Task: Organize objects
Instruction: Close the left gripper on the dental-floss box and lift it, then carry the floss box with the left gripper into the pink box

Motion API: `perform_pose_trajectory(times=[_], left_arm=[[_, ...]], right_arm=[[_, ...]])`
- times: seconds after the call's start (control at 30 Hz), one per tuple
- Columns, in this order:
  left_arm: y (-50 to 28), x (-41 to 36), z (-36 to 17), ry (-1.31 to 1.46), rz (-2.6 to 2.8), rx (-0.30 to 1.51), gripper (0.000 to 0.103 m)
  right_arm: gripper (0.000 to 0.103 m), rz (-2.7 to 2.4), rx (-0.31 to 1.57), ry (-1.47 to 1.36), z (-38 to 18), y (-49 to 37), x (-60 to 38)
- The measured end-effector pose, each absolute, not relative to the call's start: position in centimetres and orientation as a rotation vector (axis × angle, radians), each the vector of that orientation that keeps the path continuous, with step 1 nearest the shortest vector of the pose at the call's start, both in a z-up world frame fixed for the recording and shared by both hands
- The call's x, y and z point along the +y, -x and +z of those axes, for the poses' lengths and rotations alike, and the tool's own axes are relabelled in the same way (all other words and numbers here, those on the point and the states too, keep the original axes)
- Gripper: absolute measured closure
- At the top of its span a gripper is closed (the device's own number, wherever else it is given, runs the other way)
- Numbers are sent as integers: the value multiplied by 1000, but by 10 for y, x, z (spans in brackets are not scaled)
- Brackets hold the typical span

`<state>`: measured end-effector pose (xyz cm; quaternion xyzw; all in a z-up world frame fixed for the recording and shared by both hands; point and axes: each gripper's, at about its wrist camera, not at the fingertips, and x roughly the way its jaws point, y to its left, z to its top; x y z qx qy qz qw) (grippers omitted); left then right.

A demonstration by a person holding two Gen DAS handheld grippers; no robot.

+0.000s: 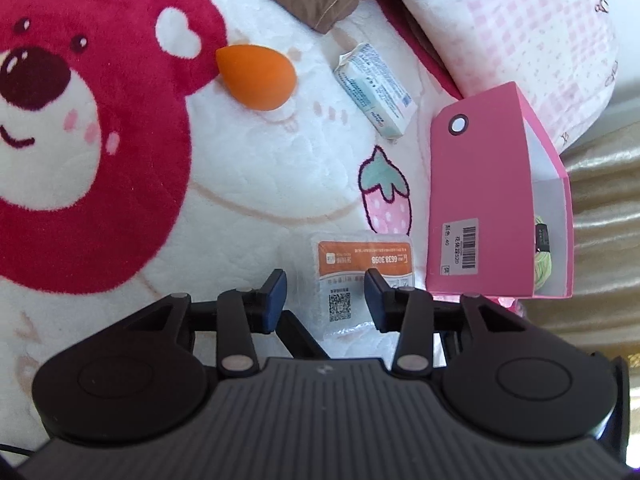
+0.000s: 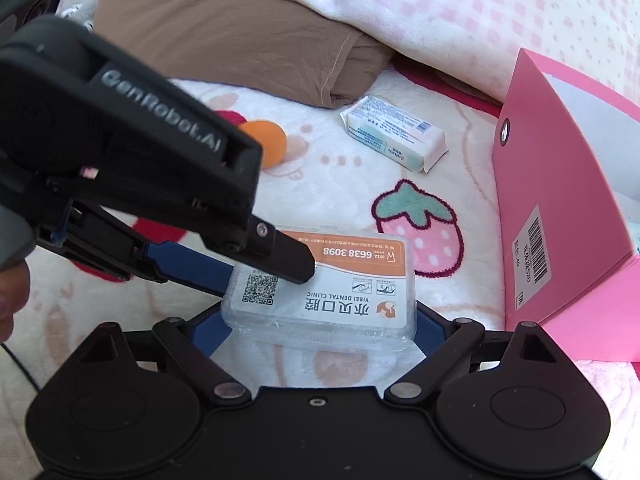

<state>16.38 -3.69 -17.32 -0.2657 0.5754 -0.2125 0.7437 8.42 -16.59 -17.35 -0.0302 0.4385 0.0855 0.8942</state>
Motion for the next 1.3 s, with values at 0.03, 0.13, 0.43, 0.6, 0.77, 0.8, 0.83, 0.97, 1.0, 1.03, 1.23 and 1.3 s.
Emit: perform_pose_trajectory(times=[0.03,0.13,0.43,0.6,0.77,0.8,0.83,0.97,1.0,1.03,1.23,1.3], left_arm=[[-161,-37,-166,571,-471,1254,62],[-153,-37,-139,545,-499,1223,64],[-128,-61,-56,484,-588,1030,65],[-135,-106,-21,410,-616,966,64],[-153,-154,0,376,-664,954,64],[-158,-165,3,378,-673,948,64],[-163,-174,5,381,-683,942,64],[-186,-214,1,389,-702,946,62],[-193,-226,-4,393,-710,963,62],[-200,-236,-9,398,-722,984,62],[-232,-285,-48,462,-734,1045,62],[-241,-293,-62,488,-737,1054,62]], right_arm=[[9,189,904,58,-168,-82,-168],[9,222,882,68,-145,-76,-172],[9,281,681,170,-76,-53,-205],[9,232,626,186,-52,-56,-240],[8,186,634,185,-29,-71,-281],[8,172,632,186,-26,-71,-290],[8,154,628,186,-24,-74,-300],[7,121,660,182,-21,-90,-336],[7,117,680,181,-23,-96,-345],[7,111,693,182,-26,-100,-355],[8,75,774,170,-46,-135,-401],[8,70,800,176,-54,-146,-412]])
